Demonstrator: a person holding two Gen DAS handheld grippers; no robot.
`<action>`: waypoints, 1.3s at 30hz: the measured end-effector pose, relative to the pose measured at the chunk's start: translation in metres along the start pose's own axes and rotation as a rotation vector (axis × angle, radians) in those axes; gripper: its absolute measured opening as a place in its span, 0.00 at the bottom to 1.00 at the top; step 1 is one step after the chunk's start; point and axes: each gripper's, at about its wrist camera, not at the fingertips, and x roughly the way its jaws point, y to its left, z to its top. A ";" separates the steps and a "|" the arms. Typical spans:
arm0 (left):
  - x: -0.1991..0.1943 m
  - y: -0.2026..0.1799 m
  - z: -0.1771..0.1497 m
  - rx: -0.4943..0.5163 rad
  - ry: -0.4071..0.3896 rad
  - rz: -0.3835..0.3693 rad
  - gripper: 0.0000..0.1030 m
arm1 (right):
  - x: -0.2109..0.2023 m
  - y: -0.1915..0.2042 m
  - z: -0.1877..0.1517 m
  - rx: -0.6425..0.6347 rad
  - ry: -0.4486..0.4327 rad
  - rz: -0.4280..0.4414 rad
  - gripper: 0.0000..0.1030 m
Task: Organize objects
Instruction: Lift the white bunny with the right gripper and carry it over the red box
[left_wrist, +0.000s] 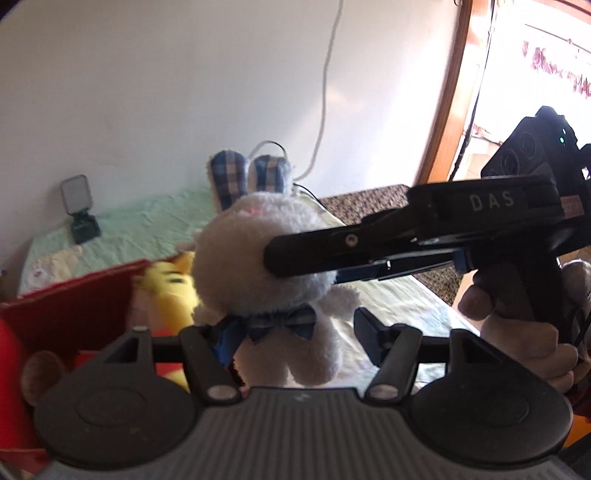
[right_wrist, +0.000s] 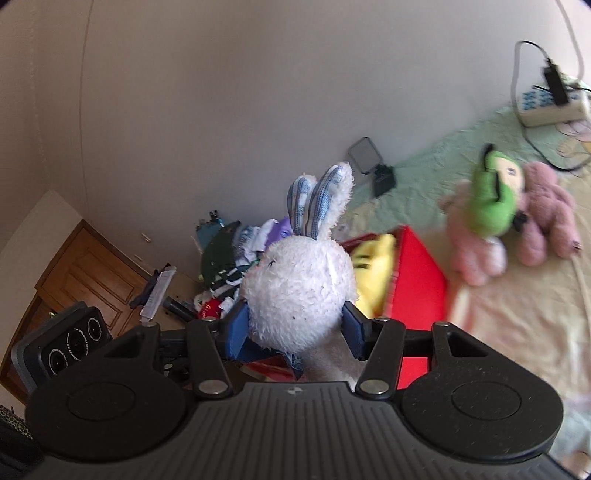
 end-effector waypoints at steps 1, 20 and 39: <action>-0.007 0.013 0.000 -0.008 -0.009 0.006 0.64 | 0.011 0.008 0.002 -0.009 -0.001 0.002 0.54; 0.031 0.194 -0.048 -0.267 0.186 -0.003 0.64 | 0.196 0.029 0.000 0.069 0.238 -0.303 0.54; 0.057 0.206 -0.071 -0.289 0.261 -0.030 0.74 | 0.211 0.024 -0.008 0.023 0.283 -0.508 0.55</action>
